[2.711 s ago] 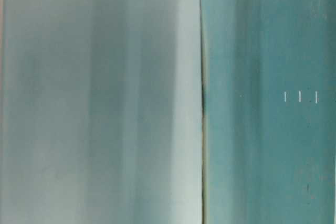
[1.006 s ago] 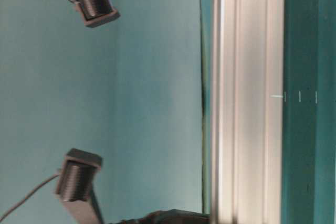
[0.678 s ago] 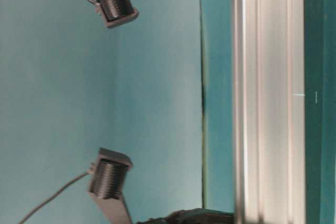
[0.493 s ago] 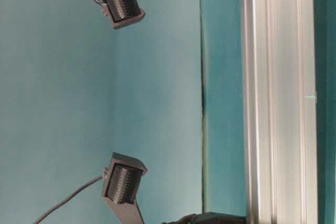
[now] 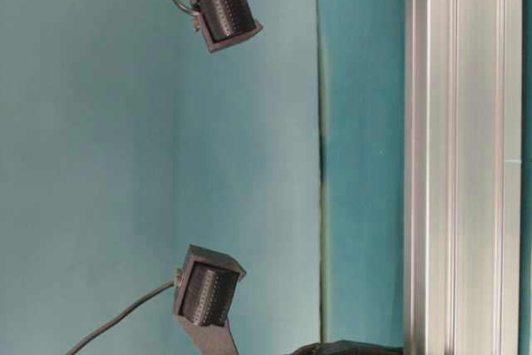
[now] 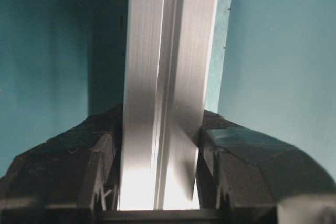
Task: Lift the metal rail with both hands and move it towards you.
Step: 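Carry the held rail toward the front edge with both grippers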
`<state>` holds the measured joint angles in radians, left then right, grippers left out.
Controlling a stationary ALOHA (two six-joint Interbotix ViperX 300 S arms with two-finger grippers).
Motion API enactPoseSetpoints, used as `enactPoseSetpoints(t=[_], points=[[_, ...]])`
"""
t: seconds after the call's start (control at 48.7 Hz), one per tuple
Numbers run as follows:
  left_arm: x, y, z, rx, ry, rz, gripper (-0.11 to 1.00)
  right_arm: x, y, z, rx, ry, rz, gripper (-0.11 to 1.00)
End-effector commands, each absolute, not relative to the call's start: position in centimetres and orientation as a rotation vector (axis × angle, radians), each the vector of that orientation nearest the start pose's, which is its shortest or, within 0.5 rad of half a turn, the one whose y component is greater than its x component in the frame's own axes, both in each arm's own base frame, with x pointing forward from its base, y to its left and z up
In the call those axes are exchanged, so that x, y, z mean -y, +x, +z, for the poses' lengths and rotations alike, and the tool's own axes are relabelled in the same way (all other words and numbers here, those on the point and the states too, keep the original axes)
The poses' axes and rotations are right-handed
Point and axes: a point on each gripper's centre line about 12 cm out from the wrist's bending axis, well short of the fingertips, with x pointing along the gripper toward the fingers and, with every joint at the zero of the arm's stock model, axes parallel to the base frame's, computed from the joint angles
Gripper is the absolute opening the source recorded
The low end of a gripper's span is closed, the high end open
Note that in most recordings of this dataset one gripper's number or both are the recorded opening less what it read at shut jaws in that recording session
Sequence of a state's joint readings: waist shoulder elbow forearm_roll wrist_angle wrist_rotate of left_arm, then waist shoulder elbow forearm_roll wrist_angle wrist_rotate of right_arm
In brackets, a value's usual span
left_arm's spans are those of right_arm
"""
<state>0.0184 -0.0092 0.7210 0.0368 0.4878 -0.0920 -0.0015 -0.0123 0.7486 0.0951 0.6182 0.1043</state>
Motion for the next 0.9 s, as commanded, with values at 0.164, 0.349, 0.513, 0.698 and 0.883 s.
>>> enactPoseSetpoints(t=[0.164,0.349,0.513,0.698,0.883], points=[[-0.6,33.4,12.7,-1.159,-0.093,0.087,0.31,-0.8,30.6,11.1,-1.324,0.208,-0.085,0.42],[-0.2,33.5,12.7,-1.157,-0.091,0.079,0.31,-0.7,30.7,10.7,-1.316,0.208,-0.087,0.42],[0.3,33.5,12.6,-1.16,-0.11,0.084,0.31,-0.7,30.8,10.3,-1.316,0.208,-0.088,0.42],[0.4,33.4,12.6,-1.162,-0.108,0.082,0.31,-0.7,30.9,9.9,-1.319,0.209,-0.091,0.42],[0.4,33.4,12.6,-1.161,-0.115,0.086,0.31,-0.6,30.9,9.7,-1.325,0.205,-0.091,0.42]])
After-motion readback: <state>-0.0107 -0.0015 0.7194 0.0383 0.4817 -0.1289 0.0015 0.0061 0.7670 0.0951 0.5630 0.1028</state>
